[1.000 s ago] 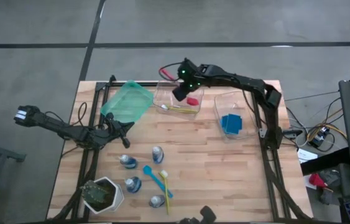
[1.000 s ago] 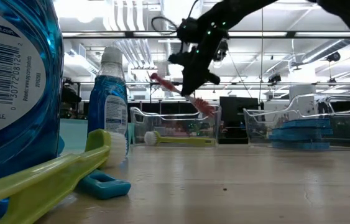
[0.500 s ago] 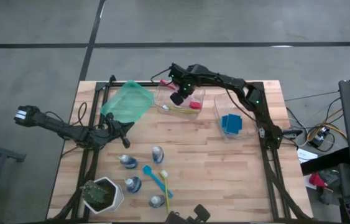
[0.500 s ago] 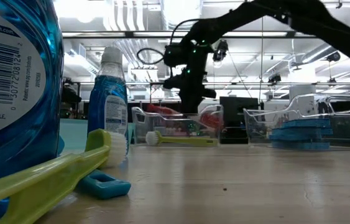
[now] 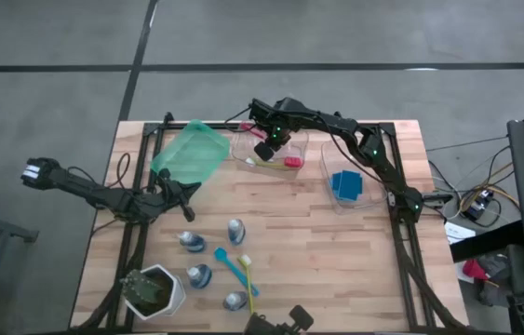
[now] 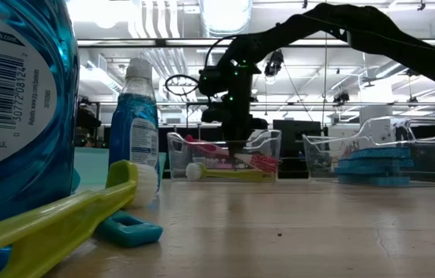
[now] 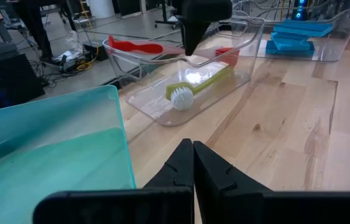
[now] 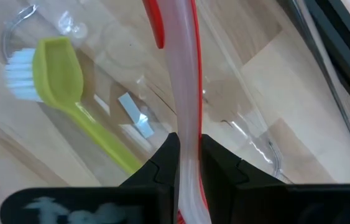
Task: Pick & Place Kitchen Sink Supplies
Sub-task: Put the red dish brush in the left transparent bin, then put the transparent soap dispenser in the green bin
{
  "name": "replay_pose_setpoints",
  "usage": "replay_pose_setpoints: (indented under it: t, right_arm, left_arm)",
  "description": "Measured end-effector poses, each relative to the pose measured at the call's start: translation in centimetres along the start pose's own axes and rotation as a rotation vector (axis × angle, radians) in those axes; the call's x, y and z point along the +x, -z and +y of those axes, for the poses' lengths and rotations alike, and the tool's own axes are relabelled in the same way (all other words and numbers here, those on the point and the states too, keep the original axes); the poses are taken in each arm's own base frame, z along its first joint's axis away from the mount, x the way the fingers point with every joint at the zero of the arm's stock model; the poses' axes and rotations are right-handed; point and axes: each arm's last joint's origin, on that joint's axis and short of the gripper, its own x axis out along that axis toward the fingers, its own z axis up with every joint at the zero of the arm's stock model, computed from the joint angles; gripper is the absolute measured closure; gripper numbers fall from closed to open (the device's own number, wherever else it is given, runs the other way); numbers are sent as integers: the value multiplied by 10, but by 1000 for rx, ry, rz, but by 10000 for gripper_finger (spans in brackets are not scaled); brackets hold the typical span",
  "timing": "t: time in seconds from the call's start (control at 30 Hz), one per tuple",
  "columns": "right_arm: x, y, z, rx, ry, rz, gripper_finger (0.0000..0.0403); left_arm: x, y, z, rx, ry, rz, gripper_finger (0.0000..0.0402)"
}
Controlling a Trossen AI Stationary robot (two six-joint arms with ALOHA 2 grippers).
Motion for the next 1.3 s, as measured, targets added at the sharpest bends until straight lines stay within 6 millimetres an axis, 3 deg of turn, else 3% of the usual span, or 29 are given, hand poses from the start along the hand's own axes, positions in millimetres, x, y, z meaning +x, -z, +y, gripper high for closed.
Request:
replay_pose_setpoints:
  t: [0.23,0.53,0.7,0.87,1.07,1.3]
  right_arm:
    - [0,0,0,-34,3,3,338]
    - [-12,4,-2,-45,11,9,241]
    - [-41,6,-4,-46,0,-43,201]
    - [-81,15,-4,-56,-17,-107,189]
    - [-126,38,11,-157,-48,-188,230]
    - [-171,75,37,-318,-114,-339,371]
  left_arm:
    - [0,0,0,0,0,0,401]
    - [0,0,0,1,0,0,401]
    - [0,0,0,1,0,0,401]
    - [0,0,0,1,0,0,401]
    - [0,0,0,1,-1,1,401]
    - [0,0,0,1,0,1,401]
